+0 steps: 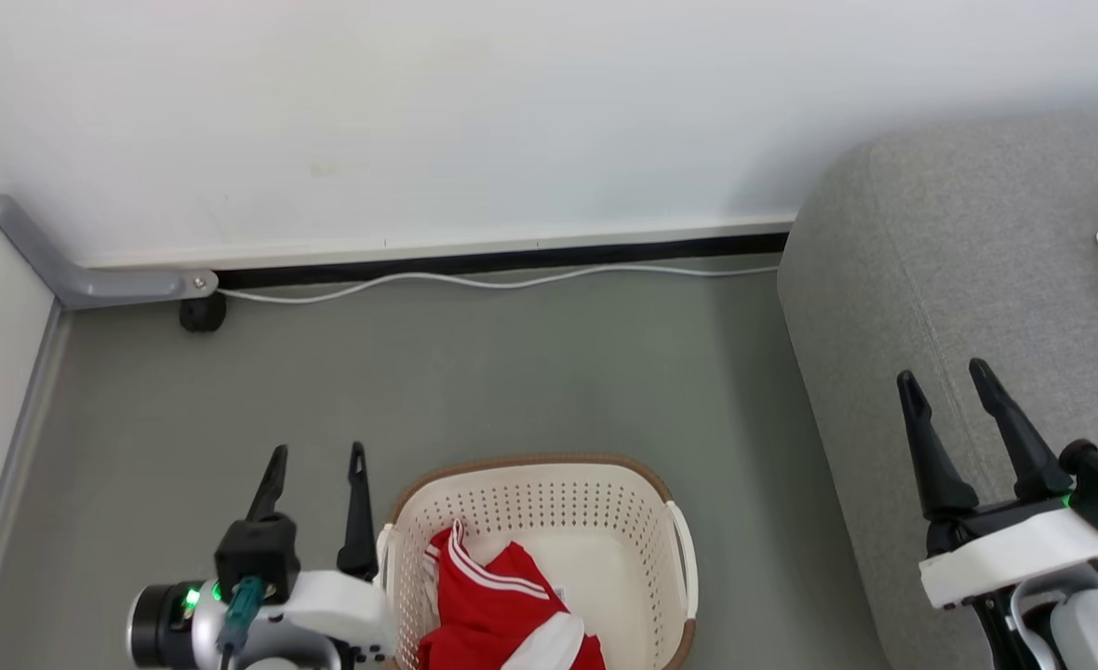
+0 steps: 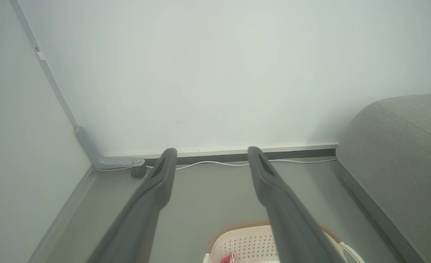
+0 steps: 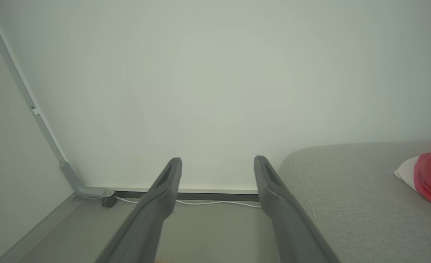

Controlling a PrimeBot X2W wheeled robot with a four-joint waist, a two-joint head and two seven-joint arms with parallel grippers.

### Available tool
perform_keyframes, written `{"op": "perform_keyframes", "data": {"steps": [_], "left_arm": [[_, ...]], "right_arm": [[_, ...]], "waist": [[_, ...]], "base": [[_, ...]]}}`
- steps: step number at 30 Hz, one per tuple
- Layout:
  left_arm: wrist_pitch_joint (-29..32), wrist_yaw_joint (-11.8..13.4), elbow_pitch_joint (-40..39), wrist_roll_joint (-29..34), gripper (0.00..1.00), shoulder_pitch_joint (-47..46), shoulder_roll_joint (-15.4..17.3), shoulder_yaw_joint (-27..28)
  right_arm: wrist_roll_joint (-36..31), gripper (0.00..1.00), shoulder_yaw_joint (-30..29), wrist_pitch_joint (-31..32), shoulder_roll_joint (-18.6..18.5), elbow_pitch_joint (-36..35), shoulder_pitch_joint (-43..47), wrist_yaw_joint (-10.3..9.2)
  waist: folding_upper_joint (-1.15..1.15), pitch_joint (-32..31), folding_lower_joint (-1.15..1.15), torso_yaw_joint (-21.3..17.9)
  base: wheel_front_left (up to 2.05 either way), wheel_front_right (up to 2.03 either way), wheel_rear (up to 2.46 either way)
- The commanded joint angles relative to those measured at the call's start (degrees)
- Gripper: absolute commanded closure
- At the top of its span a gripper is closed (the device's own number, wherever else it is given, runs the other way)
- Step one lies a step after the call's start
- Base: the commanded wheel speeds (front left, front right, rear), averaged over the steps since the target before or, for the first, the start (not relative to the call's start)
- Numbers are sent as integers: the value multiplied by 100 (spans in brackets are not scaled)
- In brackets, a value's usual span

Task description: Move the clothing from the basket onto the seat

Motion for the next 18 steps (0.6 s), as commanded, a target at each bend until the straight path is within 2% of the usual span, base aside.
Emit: {"op": "perform_keyframes", "data": {"steps": [1,9,18], "left_arm": [[-52,-60,-233,106,0,16,49,318],[-52,-169,-647,349,0,625,-58,838],[-52,-207,-948,511,0,1157,-190,1105]], "right_arm": [[-98,0,73,-32,-37,-100,39,0],[-191,0,52,-32,100,-53,311,0],[-217,0,-27,-32,142,2,468,0]], "waist": [[0,-120,0,19],[0,-389,0,20],[0,-497,0,41]], "base": [[0,0,0],[0,0,0],[0,0,0]]}}
